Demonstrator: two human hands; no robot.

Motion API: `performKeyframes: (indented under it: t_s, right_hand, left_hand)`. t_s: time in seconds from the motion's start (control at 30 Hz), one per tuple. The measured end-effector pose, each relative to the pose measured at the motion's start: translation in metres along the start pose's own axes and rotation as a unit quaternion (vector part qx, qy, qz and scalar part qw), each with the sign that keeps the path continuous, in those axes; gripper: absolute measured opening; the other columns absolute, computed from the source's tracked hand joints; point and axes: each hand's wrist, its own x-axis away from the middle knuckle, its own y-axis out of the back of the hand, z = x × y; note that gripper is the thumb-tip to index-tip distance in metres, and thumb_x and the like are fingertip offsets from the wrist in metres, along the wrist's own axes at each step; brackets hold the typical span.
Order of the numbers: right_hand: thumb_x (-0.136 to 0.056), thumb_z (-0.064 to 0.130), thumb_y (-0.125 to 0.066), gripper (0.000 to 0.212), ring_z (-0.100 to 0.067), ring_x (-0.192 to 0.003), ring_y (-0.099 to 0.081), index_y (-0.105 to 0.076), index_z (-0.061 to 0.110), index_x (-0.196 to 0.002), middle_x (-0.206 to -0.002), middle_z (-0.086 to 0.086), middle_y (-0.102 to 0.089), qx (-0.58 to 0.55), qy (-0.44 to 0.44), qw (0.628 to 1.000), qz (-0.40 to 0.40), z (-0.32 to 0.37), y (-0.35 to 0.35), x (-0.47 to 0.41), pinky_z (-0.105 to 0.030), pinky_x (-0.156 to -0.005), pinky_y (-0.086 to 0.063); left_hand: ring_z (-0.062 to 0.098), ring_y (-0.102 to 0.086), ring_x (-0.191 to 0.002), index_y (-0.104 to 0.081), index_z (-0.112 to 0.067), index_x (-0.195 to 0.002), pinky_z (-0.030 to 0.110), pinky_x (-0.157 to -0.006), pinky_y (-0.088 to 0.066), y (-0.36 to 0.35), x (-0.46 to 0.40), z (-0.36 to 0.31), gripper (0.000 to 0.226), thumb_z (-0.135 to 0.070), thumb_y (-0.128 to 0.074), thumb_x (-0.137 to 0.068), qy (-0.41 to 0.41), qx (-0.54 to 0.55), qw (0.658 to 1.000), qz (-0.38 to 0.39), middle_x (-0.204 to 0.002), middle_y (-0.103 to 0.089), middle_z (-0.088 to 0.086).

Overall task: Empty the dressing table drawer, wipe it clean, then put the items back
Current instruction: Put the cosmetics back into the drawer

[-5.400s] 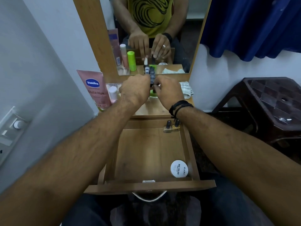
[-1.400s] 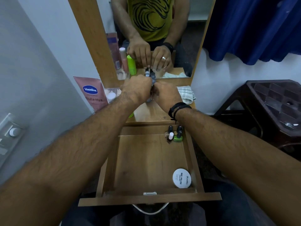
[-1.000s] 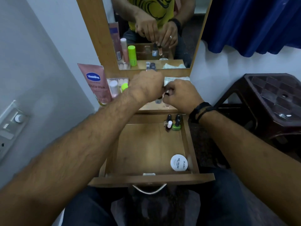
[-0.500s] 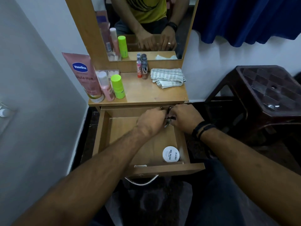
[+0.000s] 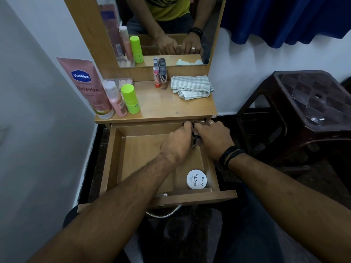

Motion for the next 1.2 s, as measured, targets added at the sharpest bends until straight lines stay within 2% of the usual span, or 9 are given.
performKeyframes:
  t_s: [0.17, 0.3, 0.47, 0.67, 0.8, 0.9, 0.97, 1.03, 1.2]
  right_hand:
    - [-0.093, 0.027, -0.053, 0.01, -0.027, -0.103, -0.052, -0.055, 0.024, -0.102, -0.108, 0.001, -0.064, 0.021, 0.042, 0.999, -0.004, -0.004, -0.006, -0.001, -0.044, -0.081, -0.049]
    - [-0.096, 0.03, -0.049, 0.022, -0.027, -0.105, -0.055, -0.064, 0.019, -0.107, -0.114, -0.002, -0.063, 0.046, 0.068, 0.997, -0.015, -0.006, -0.01, -0.002, -0.04, -0.083, -0.044]
    - [-0.095, 0.036, -0.046, 0.026, -0.029, -0.097, -0.055, -0.066, 0.019, -0.101, -0.106, -0.002, -0.062, 0.025, 0.051, 0.998, -0.025, -0.008, -0.016, -0.003, -0.047, -0.076, -0.051]
    - [-0.093, 0.035, -0.049, 0.027, -0.028, -0.091, -0.055, -0.07, 0.019, -0.094, -0.098, -0.002, -0.063, 0.021, 0.073, 0.996, -0.051, -0.009, -0.016, 0.002, -0.045, -0.072, -0.051]
    - [-0.089, 0.032, -0.057, 0.02, -0.029, -0.086, -0.058, -0.071, 0.017, -0.088, -0.092, -0.003, -0.065, 0.01, 0.086, 0.992, -0.087, -0.01, -0.009, 0.004, -0.041, -0.069, -0.048]
    - [-0.081, 0.026, -0.069, 0.011, -0.033, -0.074, -0.06, -0.07, 0.014, -0.079, -0.082, -0.006, -0.067, -0.013, 0.098, 0.986, -0.134, -0.01, 0.002, 0.0, -0.038, -0.064, -0.045]
    - [-0.08, 0.026, -0.07, 0.012, -0.034, -0.073, -0.06, -0.07, 0.014, -0.077, -0.079, -0.007, -0.067, -0.021, 0.097, 0.983, -0.152, -0.009, 0.013, -0.007, -0.038, -0.062, -0.046]
    - [-0.083, 0.029, -0.065, 0.016, -0.033, -0.076, -0.061, -0.071, 0.015, -0.081, -0.082, -0.006, -0.068, -0.04, 0.083, 0.981, -0.169, -0.006, 0.027, -0.017, -0.039, -0.066, -0.047]
    - [-0.089, 0.032, -0.059, 0.023, -0.026, -0.096, -0.062, -0.072, 0.018, -0.102, -0.101, -0.003, -0.071, -0.13, 0.031, 0.974, -0.185, 0.012, 0.061, -0.05, -0.043, -0.087, -0.047]
  left_hand:
    - [0.037, -0.062, -0.098, -0.045, -0.019, -0.104, 0.045, -0.068, -0.044, -0.001, -0.001, 0.003, 0.01, -0.022, -0.053, -0.098, -0.011, -0.011, 1.0, 0.007, -0.116, -0.058, 0.007]
    - [0.035, -0.061, -0.1, -0.054, -0.019, -0.113, 0.049, -0.076, -0.054, -0.003, -0.004, 0.003, 0.015, -0.025, -0.052, -0.099, -0.01, -0.044, 0.999, 0.016, -0.119, -0.053, 0.004]
    - [0.035, -0.06, -0.102, -0.056, -0.018, -0.117, 0.05, -0.078, -0.054, -0.004, -0.004, 0.002, 0.019, -0.023, -0.048, -0.101, -0.014, -0.068, 0.997, 0.022, -0.121, -0.054, 0.005]
    - [0.037, -0.06, -0.105, -0.056, -0.016, -0.117, 0.049, -0.079, -0.054, 0.002, 0.0, 0.002, 0.019, -0.023, -0.048, -0.101, -0.015, -0.078, 0.996, 0.03, -0.121, -0.055, 0.007]
    - [0.036, -0.059, -0.106, -0.056, -0.017, -0.119, 0.047, -0.081, -0.053, 0.011, 0.005, 0.001, 0.022, -0.027, -0.052, -0.1, -0.019, -0.074, 0.997, 0.021, -0.123, -0.054, 0.006]
    - [0.032, -0.062, -0.102, -0.06, -0.02, -0.113, 0.047, -0.082, -0.053, 0.027, 0.006, 0.004, 0.021, -0.034, -0.051, -0.1, -0.043, -0.075, 0.996, -0.02, -0.117, -0.058, 0.003]
    - [0.032, -0.063, -0.1, -0.062, -0.021, -0.11, 0.045, -0.082, -0.052, 0.045, 0.005, 0.005, 0.021, -0.035, -0.053, -0.099, -0.057, -0.077, 0.994, -0.042, -0.114, -0.06, 0.003]
    - [0.031, -0.063, -0.099, -0.064, -0.022, -0.11, 0.042, -0.082, -0.051, 0.068, 0.001, 0.003, 0.021, -0.036, -0.054, -0.099, -0.068, -0.091, 0.991, -0.066, -0.112, -0.062, 0.003]
    - [0.028, -0.065, -0.092, -0.071, -0.02, -0.109, 0.037, -0.072, -0.051, 0.124, -0.024, -0.002, 0.023, -0.032, -0.053, -0.099, -0.076, -0.186, 0.971, -0.127, -0.103, -0.069, 0.006]
